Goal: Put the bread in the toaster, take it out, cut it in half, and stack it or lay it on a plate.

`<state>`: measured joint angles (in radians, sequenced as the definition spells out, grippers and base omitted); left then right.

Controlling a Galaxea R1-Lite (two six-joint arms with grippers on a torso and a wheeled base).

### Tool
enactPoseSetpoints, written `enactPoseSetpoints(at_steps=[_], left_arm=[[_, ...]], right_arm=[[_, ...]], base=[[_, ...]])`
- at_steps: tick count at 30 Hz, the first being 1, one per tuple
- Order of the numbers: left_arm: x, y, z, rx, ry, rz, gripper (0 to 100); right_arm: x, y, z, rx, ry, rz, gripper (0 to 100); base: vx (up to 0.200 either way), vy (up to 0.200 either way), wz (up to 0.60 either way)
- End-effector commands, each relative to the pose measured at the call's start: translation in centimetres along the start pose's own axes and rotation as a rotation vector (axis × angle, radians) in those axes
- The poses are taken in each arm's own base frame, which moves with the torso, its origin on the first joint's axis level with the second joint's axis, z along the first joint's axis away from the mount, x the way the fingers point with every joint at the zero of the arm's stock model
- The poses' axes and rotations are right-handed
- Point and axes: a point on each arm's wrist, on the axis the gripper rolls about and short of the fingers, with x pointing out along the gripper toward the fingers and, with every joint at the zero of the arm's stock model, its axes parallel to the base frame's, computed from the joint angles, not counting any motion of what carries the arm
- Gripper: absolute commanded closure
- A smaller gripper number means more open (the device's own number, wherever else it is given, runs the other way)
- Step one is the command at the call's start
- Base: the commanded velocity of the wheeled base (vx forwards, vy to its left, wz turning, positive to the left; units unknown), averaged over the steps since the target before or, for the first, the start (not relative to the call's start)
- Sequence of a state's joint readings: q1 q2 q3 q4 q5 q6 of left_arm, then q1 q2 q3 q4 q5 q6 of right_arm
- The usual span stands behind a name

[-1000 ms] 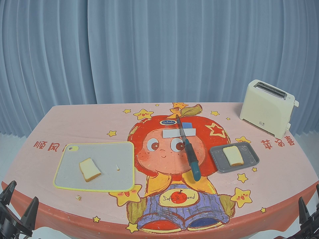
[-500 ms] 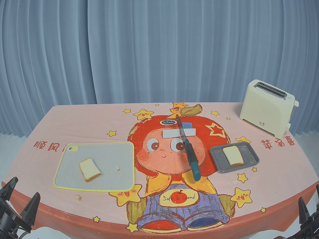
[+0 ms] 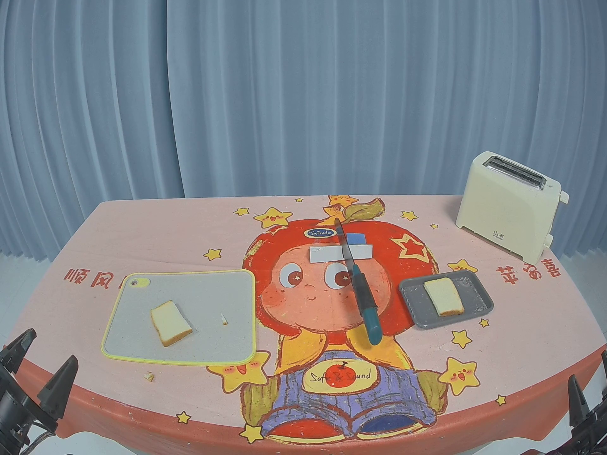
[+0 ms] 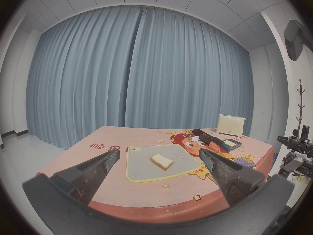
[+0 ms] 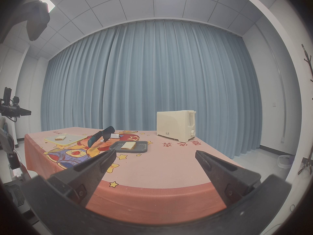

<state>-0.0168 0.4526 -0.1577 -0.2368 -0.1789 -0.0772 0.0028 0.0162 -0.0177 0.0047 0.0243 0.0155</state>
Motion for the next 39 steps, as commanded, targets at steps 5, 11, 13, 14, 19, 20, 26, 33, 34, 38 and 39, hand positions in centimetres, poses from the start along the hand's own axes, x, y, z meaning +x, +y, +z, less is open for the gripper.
enactPoseSetpoints(at_steps=[5,11,13,14,19,20,26,33,34,38,39], left_arm=[[0.5,0.0,0.5,-0.004,0.023,-0.017,0],[0.9,0.0,0.5,0.025,0.049,-0.036,0],[1.0,0.0,0.6,0.026,0.052,-0.039,0],[1.1,0.1,0.6,0.026,0.058,-0.039,0],[1.4,0.1,1.0,0.036,0.064,-0.039,0],[1.5,0.1,1.2,0.036,0.059,-0.039,0],[1.8,0.1,2.0,0.038,0.053,-0.039,0],[2.1,0.1,2.9,0.049,0.044,-0.04,0],[2.1,0.1,2.9,0.055,0.046,-0.04,0],[2.6,0.1,3.0,0.078,0.068,-0.041,0],[2.6,0.1,3.0,0.083,0.071,-0.042,0]], right_arm=[[0.1,0.0,-0.5,0.0,0.008,0.0,0],[0.1,0.0,-0.5,0.0,0.009,0.0,0],[0.1,0.0,-0.5,0.0,0.008,0.0,0],[0.1,0.0,-0.5,0.0,0.008,0.0,0],[0.1,0.0,-0.5,0.0,0.009,0.0,0],[0.1,0.0,-0.5,0.0,0.008,0.0,0],[0.1,0.0,-0.5,0.0,0.009,0.0,0],[0.1,0.0,-0.5,0.0,0.008,0.0,0],[0.1,0.0,-0.5,0.0,0.008,0.0,0],[0.1,0.0,-0.5,0.0,0.009,0.0,0],[0.1,0.0,-0.5,0.0,0.008,0.0,0]], base=[[0.0,0.0,0.0],[0.0,0.0,0.0],[0.0,0.0,0.0],[0.0,0.0,0.0],[0.0,0.0,0.0],[0.0,0.0,0.0],[0.0,0.0,0.0],[0.0,0.0,0.0],[0.0,0.0,0.0],[0.0,0.0,0.0],[0.0,0.0,0.0]])
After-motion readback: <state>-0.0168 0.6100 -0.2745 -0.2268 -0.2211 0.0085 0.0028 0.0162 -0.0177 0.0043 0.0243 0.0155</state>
